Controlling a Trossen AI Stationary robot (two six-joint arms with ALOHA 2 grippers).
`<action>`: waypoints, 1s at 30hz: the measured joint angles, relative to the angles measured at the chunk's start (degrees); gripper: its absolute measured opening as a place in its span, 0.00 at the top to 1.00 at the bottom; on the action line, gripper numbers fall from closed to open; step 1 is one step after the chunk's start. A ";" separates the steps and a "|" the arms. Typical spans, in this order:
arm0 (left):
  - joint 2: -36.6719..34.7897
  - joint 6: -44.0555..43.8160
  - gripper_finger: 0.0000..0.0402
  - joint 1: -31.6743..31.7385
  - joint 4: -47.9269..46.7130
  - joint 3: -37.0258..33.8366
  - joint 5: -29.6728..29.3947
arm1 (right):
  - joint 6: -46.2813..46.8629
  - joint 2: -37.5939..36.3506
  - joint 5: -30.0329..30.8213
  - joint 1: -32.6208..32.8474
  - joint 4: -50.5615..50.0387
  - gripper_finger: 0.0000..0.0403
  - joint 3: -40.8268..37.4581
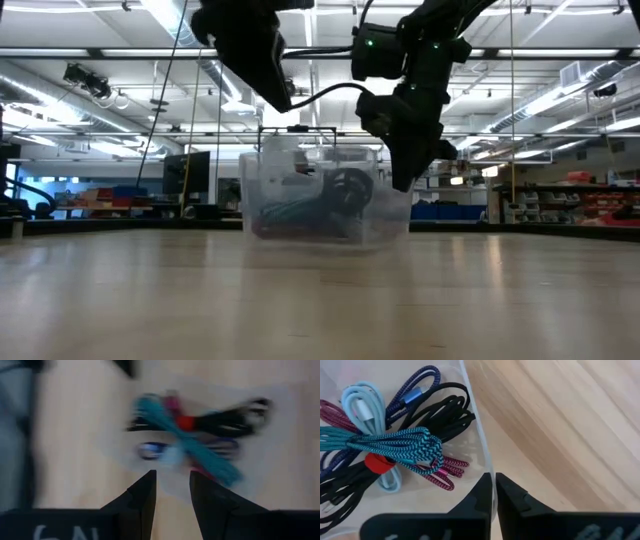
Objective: Pick and place USB-C Cables
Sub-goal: Adjust the white bin
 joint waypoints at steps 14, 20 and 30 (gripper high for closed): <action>2.05 3.88 0.69 -0.54 -0.37 -0.23 19.77 | -1.48 -0.04 1.13 -0.94 -0.65 0.96 0.02; 9.13 10.20 0.69 -0.10 1.97 -3.42 19.17 | -1.78 -0.07 1.06 -0.96 -0.48 0.96 0.07; 10.04 8.73 0.69 -0.12 4.57 -3.58 15.37 | -2.73 -0.11 1.28 -1.07 -0.52 0.96 0.07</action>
